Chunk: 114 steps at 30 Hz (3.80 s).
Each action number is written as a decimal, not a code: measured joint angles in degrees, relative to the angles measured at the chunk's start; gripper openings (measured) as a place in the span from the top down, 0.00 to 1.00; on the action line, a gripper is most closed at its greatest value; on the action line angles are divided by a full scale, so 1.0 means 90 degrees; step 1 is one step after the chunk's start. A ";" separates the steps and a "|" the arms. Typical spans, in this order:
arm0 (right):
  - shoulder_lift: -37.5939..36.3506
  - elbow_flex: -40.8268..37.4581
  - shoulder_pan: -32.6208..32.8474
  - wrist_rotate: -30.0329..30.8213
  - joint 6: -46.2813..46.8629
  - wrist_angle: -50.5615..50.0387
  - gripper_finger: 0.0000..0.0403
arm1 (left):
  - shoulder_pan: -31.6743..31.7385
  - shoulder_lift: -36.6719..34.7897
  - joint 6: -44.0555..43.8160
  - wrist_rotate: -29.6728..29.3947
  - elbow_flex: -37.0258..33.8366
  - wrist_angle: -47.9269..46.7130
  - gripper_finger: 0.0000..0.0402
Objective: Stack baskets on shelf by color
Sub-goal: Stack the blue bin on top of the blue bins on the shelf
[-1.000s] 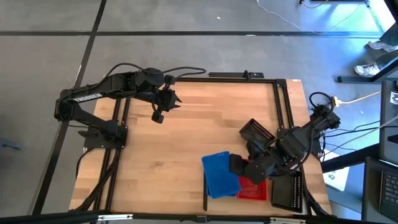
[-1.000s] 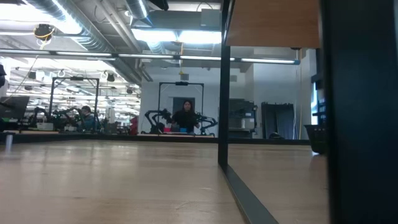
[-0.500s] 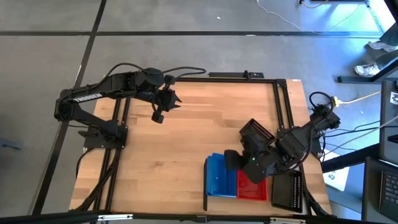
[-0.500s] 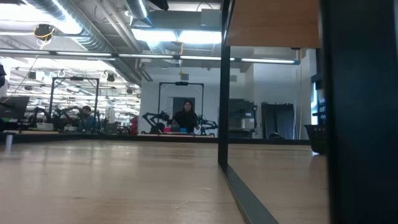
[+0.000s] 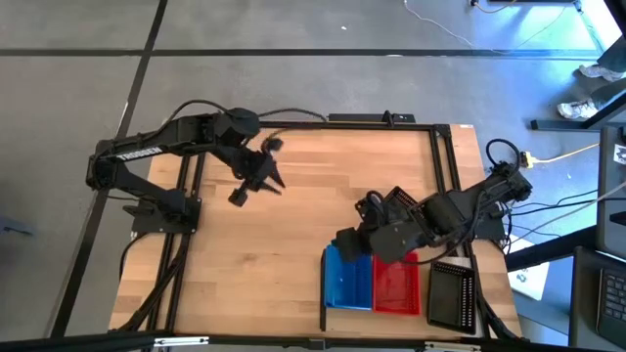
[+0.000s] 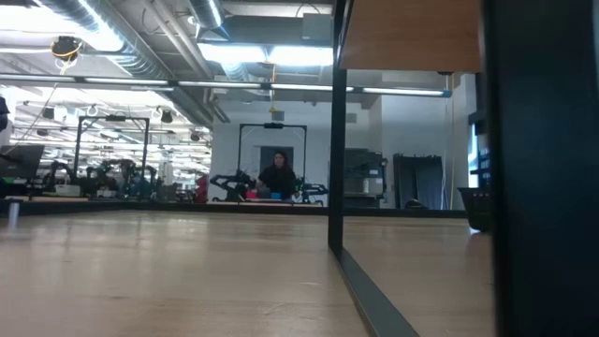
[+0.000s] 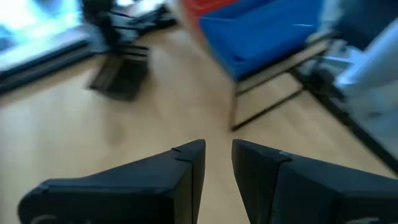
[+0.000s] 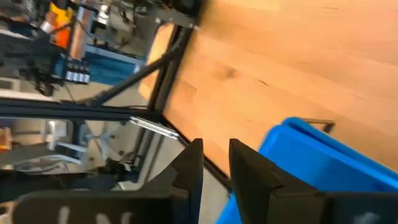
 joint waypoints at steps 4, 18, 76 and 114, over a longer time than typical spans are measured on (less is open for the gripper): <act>-0.0012 0.0000 0.0005 0.0028 -0.0012 -0.0520 0.81 | -0.0357 0.0356 -0.0026 0.0384 -0.0005 0.0161 0.82; -0.0738 0.0670 0.0504 0.1049 -0.0646 -0.3441 0.81 | -0.1152 0.1487 -0.0635 0.0360 -0.0007 0.1911 0.82; -0.1161 0.0726 0.0745 0.1554 -0.0631 -0.4043 0.81 | -0.1208 0.2658 -0.1057 0.2447 -0.0007 0.3837 0.82; -0.0611 0.0724 0.0663 0.0854 -0.6016 -0.2161 0.81 | -0.0357 0.1587 -0.1486 0.0591 -0.0004 0.2203 0.82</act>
